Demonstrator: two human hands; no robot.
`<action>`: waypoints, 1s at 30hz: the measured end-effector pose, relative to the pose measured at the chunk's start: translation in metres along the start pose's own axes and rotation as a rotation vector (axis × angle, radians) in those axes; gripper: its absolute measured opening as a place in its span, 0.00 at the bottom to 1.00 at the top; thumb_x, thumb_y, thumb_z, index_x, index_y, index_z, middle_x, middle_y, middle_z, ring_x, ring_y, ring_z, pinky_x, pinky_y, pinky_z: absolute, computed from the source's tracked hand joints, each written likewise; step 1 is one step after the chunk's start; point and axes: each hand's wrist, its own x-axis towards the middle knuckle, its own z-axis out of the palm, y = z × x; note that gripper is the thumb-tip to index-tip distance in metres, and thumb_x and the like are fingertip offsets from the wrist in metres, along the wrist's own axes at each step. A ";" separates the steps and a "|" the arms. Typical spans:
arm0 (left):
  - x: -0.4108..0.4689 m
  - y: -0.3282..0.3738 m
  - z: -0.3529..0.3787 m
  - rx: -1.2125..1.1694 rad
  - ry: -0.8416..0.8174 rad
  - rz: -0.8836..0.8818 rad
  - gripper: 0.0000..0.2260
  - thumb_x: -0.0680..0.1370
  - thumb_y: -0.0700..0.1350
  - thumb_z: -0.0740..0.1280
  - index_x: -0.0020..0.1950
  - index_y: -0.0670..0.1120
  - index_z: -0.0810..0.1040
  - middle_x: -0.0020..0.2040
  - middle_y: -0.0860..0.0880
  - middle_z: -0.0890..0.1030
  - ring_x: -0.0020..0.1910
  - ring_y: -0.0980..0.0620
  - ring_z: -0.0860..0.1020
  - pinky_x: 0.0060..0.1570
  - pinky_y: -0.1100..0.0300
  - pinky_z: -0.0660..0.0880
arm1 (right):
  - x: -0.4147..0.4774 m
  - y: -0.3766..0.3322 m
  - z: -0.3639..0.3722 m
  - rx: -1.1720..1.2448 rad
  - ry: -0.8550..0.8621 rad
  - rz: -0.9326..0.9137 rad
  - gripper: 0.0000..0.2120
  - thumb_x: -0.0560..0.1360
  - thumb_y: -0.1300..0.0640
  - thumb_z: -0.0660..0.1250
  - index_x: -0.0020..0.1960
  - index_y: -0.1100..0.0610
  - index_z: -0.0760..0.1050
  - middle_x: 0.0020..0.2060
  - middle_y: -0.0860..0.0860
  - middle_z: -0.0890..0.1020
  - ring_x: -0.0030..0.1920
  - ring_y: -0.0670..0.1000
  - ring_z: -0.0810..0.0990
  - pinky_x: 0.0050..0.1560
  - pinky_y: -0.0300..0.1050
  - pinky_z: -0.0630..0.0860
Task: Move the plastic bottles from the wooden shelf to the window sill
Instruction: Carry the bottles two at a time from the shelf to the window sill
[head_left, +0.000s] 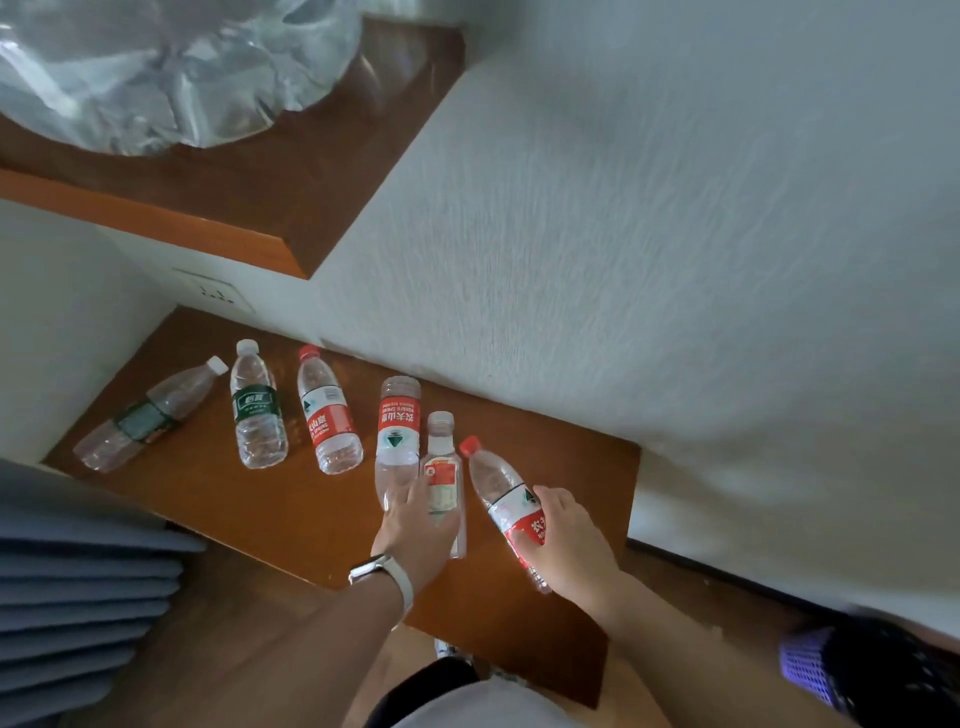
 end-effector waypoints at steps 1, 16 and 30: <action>0.004 0.001 0.002 -0.009 0.002 -0.024 0.25 0.75 0.54 0.67 0.70 0.55 0.65 0.62 0.52 0.71 0.56 0.48 0.78 0.51 0.49 0.82 | 0.003 -0.001 0.002 0.016 -0.011 0.019 0.34 0.75 0.34 0.64 0.75 0.48 0.59 0.68 0.47 0.71 0.63 0.48 0.75 0.57 0.38 0.75; 0.047 0.017 0.017 -0.045 -0.114 -0.274 0.28 0.71 0.60 0.75 0.62 0.48 0.68 0.50 0.50 0.79 0.47 0.50 0.81 0.41 0.57 0.76 | 0.029 0.006 0.018 0.399 -0.281 0.228 0.25 0.69 0.42 0.74 0.61 0.49 0.69 0.51 0.46 0.79 0.45 0.44 0.81 0.45 0.38 0.80; 0.026 0.026 -0.015 -0.343 -0.018 -0.098 0.24 0.73 0.52 0.76 0.63 0.54 0.69 0.50 0.57 0.74 0.48 0.55 0.79 0.51 0.53 0.81 | 0.015 -0.002 -0.018 0.561 -0.188 0.157 0.23 0.72 0.41 0.72 0.61 0.44 0.65 0.52 0.42 0.78 0.49 0.44 0.80 0.42 0.31 0.74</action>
